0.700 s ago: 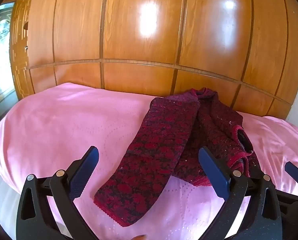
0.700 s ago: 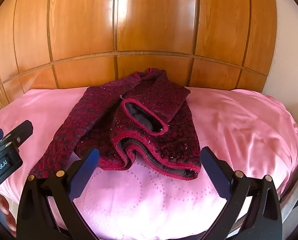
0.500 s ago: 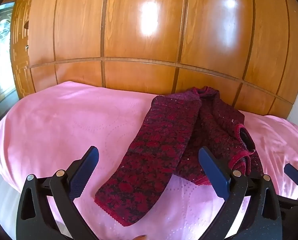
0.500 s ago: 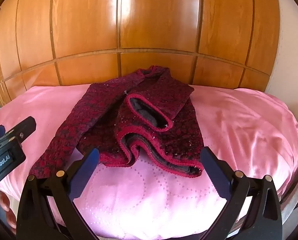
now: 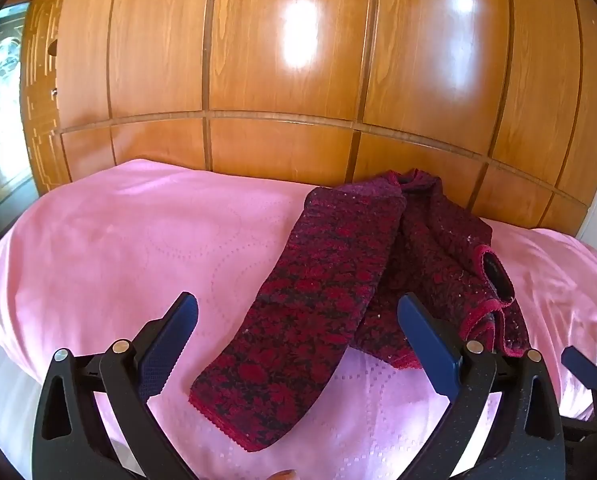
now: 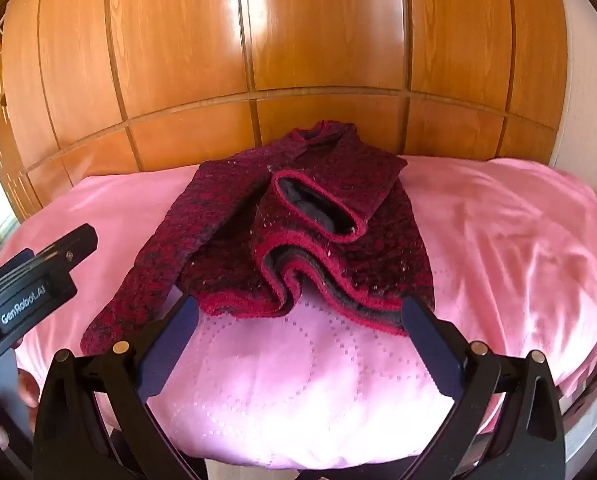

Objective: Fold small clothes

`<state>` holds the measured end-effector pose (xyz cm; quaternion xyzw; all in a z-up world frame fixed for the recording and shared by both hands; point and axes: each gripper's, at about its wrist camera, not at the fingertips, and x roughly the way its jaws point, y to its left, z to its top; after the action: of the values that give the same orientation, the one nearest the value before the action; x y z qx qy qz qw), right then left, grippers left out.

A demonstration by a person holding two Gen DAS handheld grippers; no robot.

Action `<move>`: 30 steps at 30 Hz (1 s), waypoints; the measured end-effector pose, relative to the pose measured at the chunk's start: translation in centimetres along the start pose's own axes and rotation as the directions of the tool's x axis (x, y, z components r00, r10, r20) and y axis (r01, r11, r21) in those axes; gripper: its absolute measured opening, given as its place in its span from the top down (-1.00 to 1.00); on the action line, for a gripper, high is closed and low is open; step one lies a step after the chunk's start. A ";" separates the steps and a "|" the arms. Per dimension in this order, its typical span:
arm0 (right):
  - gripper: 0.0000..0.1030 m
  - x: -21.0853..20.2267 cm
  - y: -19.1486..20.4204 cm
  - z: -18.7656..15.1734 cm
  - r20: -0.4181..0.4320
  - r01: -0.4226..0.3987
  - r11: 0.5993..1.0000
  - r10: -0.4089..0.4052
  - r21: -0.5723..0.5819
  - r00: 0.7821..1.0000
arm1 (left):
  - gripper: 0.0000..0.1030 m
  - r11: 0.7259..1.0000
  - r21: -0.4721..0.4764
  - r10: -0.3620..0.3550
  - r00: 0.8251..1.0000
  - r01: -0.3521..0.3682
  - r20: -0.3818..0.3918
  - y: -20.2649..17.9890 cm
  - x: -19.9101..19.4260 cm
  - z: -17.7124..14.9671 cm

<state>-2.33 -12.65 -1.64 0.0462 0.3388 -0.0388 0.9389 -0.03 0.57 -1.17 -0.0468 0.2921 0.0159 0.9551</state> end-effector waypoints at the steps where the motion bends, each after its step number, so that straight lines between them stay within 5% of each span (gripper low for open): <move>1: -0.96 0.1 -0.1 -0.2 -0.017 -0.015 1.000 0.015 0.010 1.000 | -0.92 1.000 0.000 0.000 1.000 0.000 0.003 0.0 0.0 0.0; 10: -0.96 -0.2 -0.9 -0.6 -0.060 -0.082 0.995 0.085 0.056 0.995 | -0.92 1.000 -0.005 0.002 1.000 -0.001 0.006 0.3 -0.2 0.0; 30: -0.96 -2.0 -0.2 4.0 0.174 0.071 0.997 -0.066 -0.022 0.983 | -0.92 1.000 -0.005 0.029 0.999 -0.029 0.019 0.8 -0.2 0.5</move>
<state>-1.41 -13.25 2.69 0.0175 0.2578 -0.0702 0.9635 0.03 1.43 -0.75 -0.0448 0.2837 0.0311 0.9574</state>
